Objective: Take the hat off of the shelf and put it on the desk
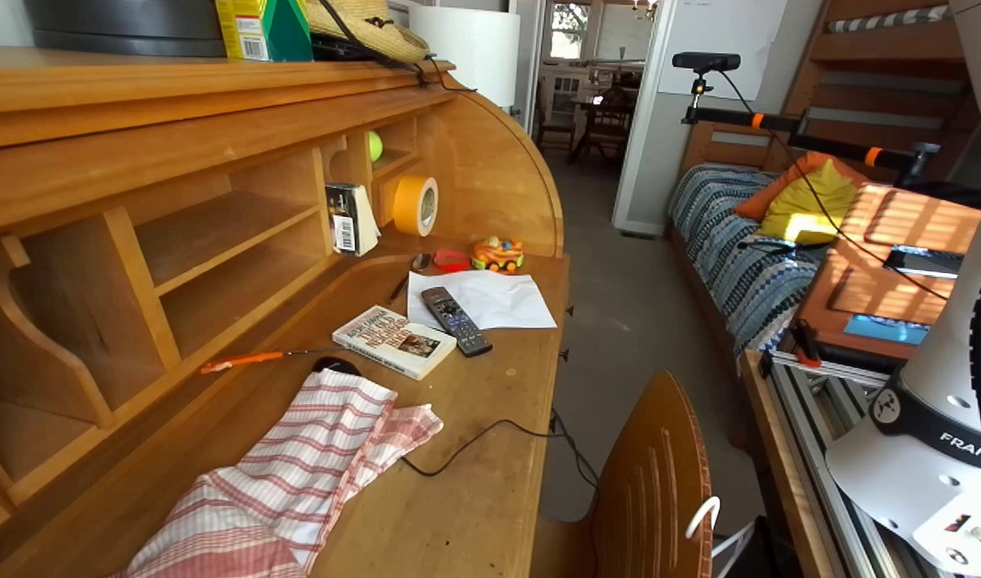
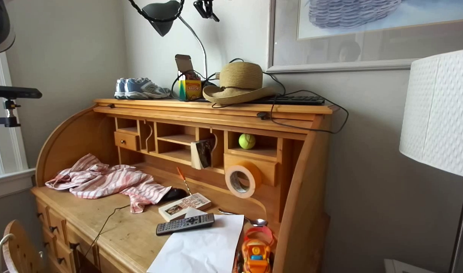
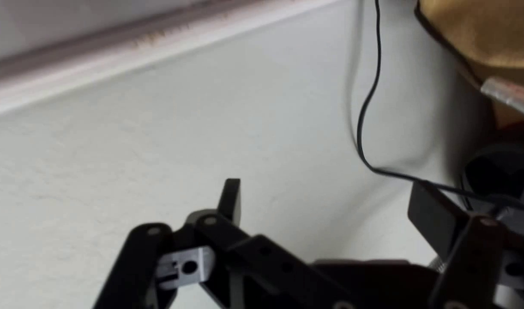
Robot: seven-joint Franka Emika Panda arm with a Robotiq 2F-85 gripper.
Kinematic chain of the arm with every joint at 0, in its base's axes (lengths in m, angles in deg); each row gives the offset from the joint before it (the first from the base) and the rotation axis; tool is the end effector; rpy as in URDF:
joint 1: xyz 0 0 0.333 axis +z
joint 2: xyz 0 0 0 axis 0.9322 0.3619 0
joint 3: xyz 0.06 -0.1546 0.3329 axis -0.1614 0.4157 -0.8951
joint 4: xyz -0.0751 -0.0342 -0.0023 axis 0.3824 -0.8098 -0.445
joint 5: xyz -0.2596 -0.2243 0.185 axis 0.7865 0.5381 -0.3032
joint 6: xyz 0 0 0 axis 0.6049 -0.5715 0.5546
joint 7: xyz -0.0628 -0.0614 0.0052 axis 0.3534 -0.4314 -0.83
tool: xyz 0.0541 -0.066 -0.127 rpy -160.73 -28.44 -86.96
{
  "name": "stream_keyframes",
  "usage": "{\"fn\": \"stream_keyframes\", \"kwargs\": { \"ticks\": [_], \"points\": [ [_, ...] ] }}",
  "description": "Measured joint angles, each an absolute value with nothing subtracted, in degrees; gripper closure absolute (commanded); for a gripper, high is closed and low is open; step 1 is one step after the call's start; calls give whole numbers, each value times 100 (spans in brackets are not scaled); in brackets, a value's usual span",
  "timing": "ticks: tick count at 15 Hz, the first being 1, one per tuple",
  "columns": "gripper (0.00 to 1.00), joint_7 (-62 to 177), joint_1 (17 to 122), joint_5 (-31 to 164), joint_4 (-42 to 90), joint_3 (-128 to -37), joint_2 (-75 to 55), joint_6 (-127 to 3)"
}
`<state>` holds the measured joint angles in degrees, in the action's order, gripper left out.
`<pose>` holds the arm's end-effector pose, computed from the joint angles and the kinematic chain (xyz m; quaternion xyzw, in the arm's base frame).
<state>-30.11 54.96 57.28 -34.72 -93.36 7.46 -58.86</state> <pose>0.7598 -0.1351 0.8308 0.6873 0.4905 0.4303 0.3193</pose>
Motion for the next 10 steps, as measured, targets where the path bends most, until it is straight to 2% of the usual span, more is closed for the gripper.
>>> {"fn": "stream_keyframes", "kwargs": {
  "ticks": [6, 10],
  "points": [
    [0, -2422, 5585, 6476, -3459, -8585, 693, -5463],
    [0, -2393, 5637, 6494, -3467, -8552, 680, -5460]
  ]
}}
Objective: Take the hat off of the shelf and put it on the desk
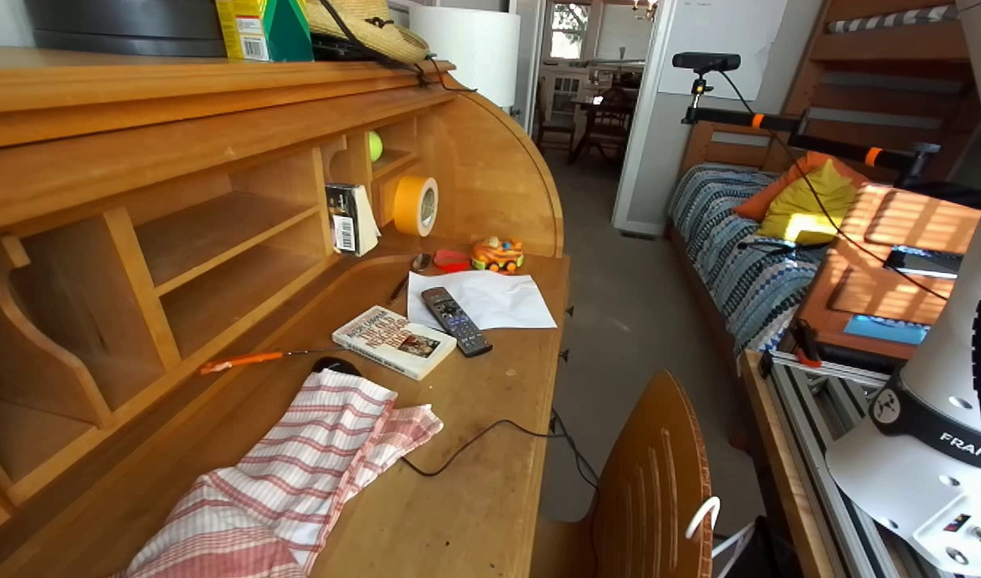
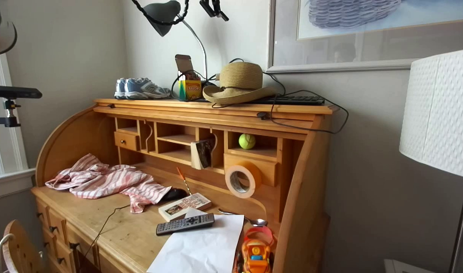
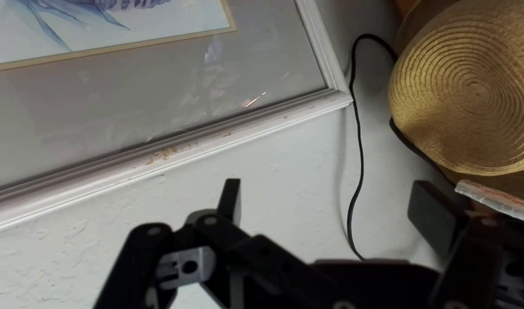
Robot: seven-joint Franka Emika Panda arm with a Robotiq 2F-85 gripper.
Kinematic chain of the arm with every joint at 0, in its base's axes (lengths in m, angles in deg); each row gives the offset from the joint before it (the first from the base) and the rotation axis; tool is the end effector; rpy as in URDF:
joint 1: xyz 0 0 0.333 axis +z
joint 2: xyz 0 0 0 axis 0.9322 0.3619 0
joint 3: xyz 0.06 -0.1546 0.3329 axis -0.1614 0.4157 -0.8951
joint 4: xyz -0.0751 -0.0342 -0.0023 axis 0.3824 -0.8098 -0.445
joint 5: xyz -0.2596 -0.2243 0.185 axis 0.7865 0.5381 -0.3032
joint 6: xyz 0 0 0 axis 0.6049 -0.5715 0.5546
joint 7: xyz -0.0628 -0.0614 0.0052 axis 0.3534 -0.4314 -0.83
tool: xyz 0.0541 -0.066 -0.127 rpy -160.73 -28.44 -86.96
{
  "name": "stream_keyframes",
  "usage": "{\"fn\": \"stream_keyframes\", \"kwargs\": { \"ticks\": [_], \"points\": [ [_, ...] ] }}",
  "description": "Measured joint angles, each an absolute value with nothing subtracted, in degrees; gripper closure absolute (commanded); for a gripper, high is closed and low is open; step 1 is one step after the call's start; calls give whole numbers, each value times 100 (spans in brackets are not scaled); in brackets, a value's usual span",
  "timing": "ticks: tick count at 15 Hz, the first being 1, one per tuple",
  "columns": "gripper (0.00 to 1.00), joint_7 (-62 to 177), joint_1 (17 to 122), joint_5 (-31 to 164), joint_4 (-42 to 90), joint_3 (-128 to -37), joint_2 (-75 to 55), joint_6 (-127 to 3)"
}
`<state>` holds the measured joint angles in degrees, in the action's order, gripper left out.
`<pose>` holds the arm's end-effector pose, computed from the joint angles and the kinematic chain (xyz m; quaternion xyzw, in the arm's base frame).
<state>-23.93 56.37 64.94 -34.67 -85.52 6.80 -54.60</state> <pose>0.7485 -0.1722 0.8240 0.7338 0.4574 0.3445 0.3656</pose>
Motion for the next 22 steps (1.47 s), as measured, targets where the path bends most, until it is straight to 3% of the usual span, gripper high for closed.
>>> {"fn": "stream_keyframes", "kwargs": {
  "ticks": [12, 22],
  "points": [
    [0, -1241, 6079, 7737, -3148, -7462, 913, -5465],
    [0, -1422, 6210, 6752, -2259, -8324, 209, -4410]
  ]
}}
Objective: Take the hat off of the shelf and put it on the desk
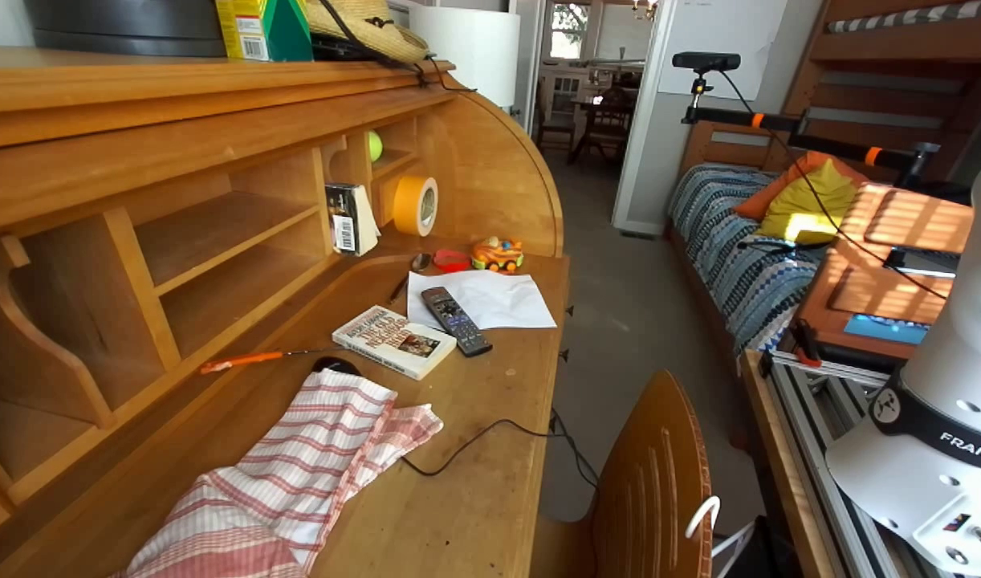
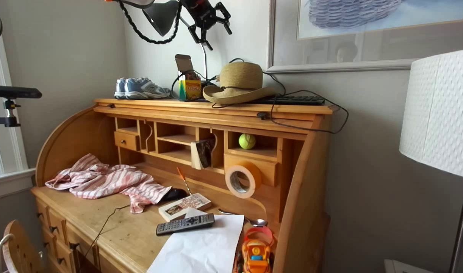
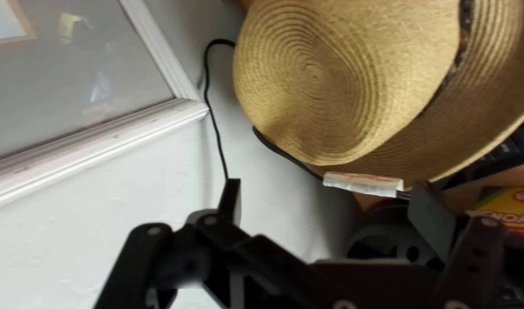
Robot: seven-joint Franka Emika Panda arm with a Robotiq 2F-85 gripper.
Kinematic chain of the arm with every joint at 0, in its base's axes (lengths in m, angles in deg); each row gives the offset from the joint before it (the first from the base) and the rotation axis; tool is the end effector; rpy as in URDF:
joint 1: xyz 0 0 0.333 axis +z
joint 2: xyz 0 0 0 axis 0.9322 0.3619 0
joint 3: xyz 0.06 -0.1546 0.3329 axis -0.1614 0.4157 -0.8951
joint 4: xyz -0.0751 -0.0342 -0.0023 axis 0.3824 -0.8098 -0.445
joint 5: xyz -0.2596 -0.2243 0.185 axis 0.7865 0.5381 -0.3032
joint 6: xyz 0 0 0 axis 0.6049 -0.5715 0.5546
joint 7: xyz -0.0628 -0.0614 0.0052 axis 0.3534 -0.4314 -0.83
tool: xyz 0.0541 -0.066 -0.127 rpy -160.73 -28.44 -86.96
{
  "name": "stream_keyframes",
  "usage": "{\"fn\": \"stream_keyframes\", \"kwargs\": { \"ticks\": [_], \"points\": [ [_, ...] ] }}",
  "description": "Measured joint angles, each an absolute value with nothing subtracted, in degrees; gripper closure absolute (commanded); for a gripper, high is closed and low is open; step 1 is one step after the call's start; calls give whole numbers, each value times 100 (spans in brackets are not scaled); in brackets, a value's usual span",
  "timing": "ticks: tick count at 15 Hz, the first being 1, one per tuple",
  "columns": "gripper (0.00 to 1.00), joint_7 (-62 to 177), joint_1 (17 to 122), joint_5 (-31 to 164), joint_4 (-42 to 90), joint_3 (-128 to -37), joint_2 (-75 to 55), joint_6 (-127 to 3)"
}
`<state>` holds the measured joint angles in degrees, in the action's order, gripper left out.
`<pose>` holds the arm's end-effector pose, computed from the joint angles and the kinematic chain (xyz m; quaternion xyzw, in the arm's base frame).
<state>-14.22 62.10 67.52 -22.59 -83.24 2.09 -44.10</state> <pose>0.7532 -0.1210 0.7493 0.8128 0.4541 0.2552 0.2607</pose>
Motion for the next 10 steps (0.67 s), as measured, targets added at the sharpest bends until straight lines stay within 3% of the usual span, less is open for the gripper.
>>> {"fn": "stream_keyframes", "kwargs": {
  "ticks": [10],
  "points": [
    [0, -1259, 6158, 6933, -1023, -7975, -1, -4337]
  ]
}}
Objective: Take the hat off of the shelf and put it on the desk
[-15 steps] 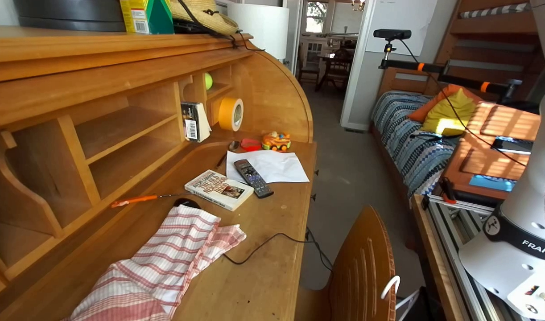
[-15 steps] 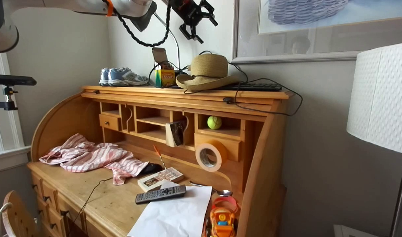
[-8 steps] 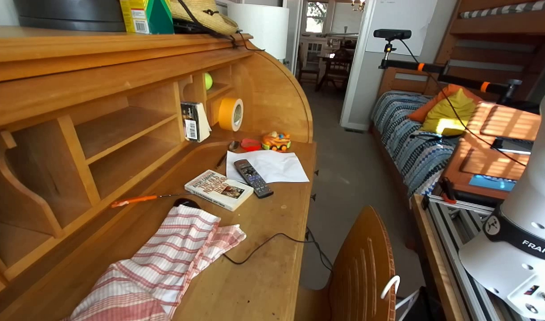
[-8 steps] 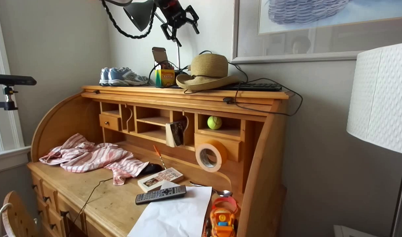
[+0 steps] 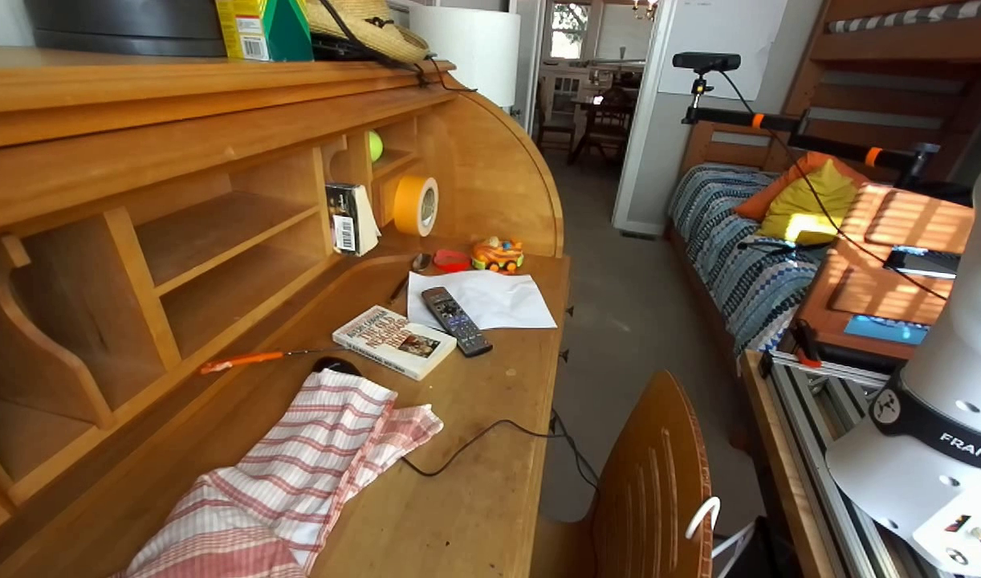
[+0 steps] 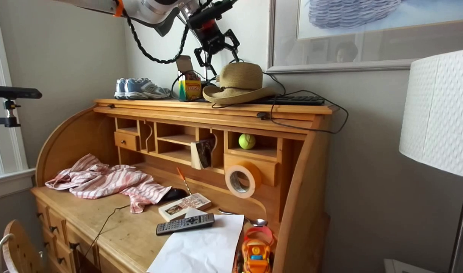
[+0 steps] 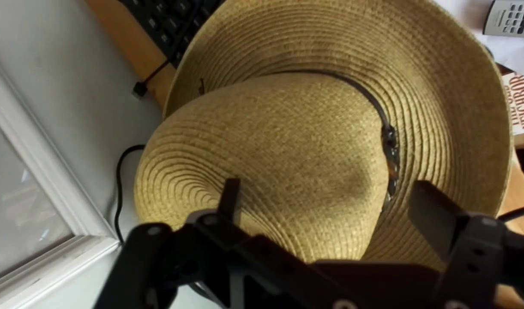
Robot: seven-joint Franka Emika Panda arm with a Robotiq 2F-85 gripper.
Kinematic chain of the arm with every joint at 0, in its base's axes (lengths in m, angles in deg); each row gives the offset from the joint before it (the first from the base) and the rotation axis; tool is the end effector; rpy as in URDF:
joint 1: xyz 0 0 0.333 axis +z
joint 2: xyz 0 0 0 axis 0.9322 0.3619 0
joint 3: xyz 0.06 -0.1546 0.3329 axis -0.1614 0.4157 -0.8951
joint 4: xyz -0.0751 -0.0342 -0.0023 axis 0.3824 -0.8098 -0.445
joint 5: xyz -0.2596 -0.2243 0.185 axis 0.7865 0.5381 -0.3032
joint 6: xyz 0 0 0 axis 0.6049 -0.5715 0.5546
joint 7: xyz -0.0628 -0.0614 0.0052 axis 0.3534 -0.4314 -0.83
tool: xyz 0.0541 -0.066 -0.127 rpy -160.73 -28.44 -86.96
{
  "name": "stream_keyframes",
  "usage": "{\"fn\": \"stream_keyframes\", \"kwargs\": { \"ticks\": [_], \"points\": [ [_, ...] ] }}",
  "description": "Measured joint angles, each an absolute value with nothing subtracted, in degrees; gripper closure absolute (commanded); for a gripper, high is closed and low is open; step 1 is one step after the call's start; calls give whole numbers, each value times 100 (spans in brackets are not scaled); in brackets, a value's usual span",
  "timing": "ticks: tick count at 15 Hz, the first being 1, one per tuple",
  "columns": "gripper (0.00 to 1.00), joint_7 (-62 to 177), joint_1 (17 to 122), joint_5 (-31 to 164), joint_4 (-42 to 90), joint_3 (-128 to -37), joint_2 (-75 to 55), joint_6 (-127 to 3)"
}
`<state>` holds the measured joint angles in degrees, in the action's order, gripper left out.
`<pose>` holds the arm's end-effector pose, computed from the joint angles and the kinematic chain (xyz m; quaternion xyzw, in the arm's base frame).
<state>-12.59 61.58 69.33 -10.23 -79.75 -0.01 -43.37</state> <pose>0.7467 -0.1671 0.6648 0.8551 0.4354 0.1629 0.2297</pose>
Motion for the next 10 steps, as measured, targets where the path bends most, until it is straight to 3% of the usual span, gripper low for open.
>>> {"fn": "stream_keyframes", "kwargs": {
  "ticks": [3, 4, 5, 10],
  "points": [
    [0, -1268, 6159, 6939, -703, -7972, 2, -4560],
    [7, -1273, 6158, 6939, -616, -7972, 2, -4659],
    [26, -1275, 6158, 6939, -538, -7973, -3, -4751],
    [66, -1302, 6154, 6939, -347, -7958, -25, -5157]
  ]
}}
